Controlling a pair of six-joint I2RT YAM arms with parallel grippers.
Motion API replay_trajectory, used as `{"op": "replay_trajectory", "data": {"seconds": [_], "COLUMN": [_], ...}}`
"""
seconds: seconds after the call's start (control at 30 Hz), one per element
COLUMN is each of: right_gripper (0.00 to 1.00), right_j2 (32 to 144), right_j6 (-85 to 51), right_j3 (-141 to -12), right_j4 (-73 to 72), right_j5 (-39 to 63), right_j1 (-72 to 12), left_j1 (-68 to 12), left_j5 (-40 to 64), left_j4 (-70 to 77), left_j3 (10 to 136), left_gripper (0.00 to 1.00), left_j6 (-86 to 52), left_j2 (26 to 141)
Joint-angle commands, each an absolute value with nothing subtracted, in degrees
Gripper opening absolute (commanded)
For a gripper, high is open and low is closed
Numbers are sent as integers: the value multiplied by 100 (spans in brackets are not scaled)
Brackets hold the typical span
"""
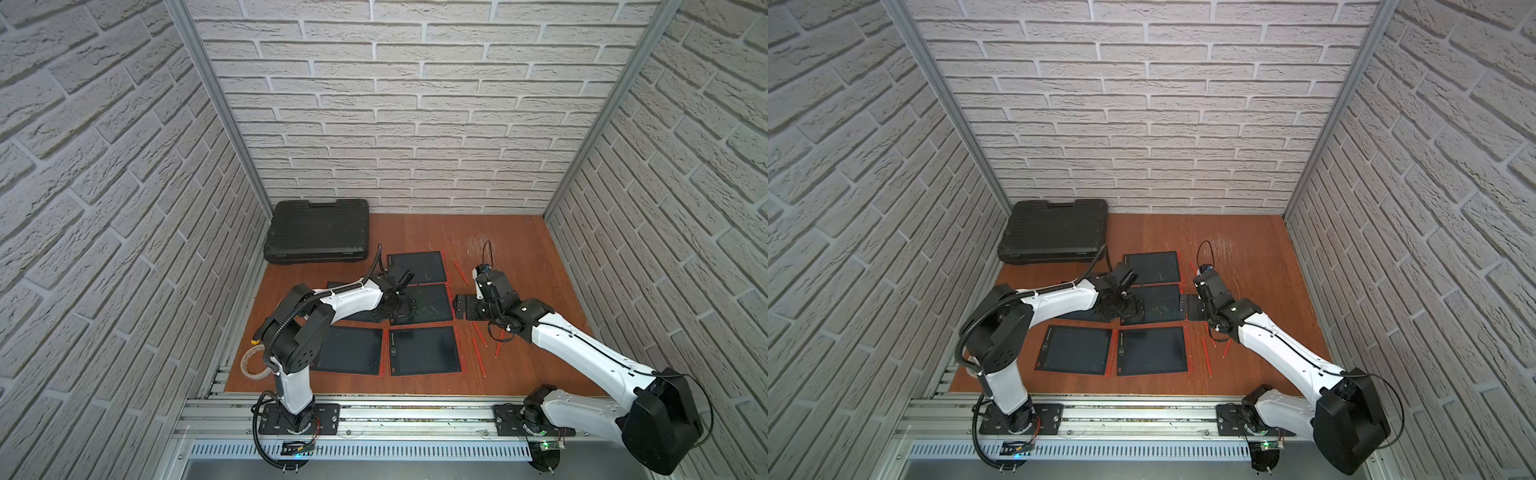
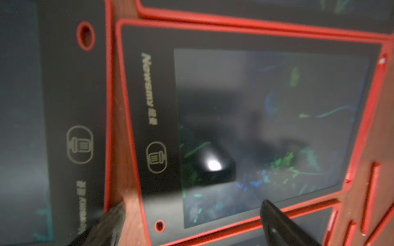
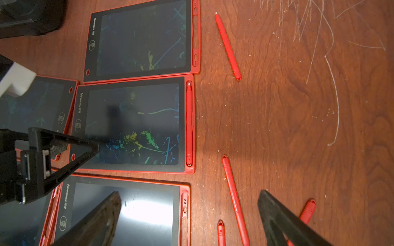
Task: Place the stylus back onto the writing tablet
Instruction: Move the writing tablet to the center of the board.
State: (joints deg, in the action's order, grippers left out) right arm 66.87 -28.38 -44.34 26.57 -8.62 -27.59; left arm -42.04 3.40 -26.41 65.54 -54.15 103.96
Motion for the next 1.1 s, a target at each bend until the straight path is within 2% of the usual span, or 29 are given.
{"op": "replay_trajectory", "data": {"seconds": [0.0,1.07], "right_gripper": [99,96], "right_j2": [6611,6291], "right_j6": [-2970,-3585], "right_j3": [-4341,-4080], "right_j4": [2732,3389], "right_j5": [-1096,-2003], "right_j1": [-2795,-2636], "left_j1": [-4166,-4736], "left_j5": [450,964], "left_j4": [-2434,-1576], "left_j3": [6736,8255], "left_gripper": [98,98], "left_j6": [-5383,-5729], "left_j2": [10587,12208]}}
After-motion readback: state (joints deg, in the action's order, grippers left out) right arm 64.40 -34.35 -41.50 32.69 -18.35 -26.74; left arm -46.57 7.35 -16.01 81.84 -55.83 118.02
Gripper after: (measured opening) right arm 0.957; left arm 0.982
